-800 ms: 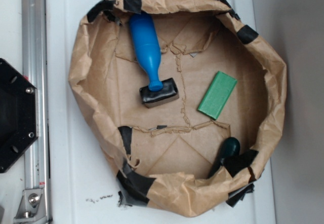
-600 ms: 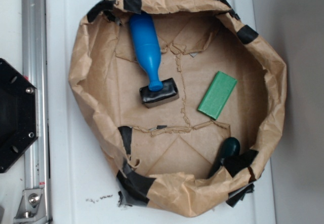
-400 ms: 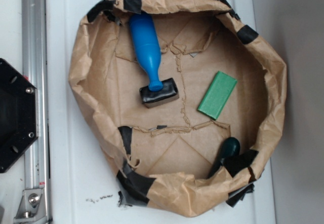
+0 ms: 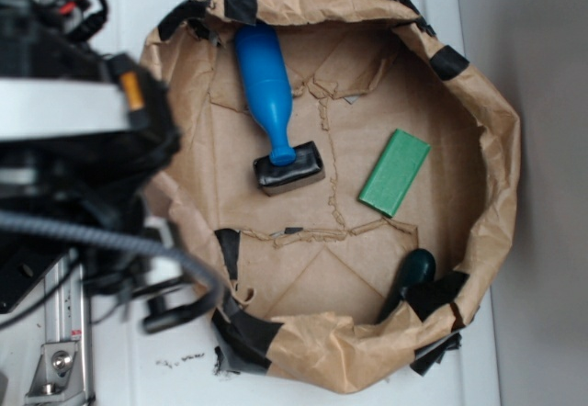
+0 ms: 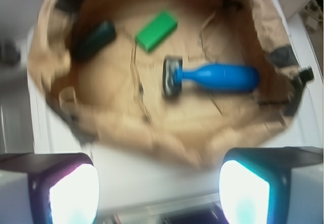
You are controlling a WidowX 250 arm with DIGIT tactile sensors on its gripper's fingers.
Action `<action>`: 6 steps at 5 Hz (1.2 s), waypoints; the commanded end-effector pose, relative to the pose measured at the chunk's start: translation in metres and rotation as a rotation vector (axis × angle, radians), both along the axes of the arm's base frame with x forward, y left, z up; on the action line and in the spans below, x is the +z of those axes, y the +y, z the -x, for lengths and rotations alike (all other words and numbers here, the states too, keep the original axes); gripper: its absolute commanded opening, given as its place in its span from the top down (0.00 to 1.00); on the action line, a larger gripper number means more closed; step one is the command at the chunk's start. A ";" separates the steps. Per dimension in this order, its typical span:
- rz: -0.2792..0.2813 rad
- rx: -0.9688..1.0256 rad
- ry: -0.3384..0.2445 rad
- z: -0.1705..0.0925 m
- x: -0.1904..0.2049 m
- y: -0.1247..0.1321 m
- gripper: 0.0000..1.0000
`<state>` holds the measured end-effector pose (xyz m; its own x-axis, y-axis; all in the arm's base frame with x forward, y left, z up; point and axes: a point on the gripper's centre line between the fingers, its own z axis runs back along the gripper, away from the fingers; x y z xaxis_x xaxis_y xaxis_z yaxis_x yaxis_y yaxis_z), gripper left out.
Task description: Grab the green block.
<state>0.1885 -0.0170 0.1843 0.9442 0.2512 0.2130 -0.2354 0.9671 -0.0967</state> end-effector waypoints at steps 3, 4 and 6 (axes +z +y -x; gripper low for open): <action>0.046 0.416 -0.088 -0.105 -0.091 0.032 0.00; 0.034 0.401 -0.082 -0.121 -0.112 0.030 0.00; 0.104 0.229 -0.142 -0.161 -0.136 0.027 0.00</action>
<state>0.3371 -0.0031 0.0304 0.8487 0.4662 0.2499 -0.4215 0.8815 -0.2128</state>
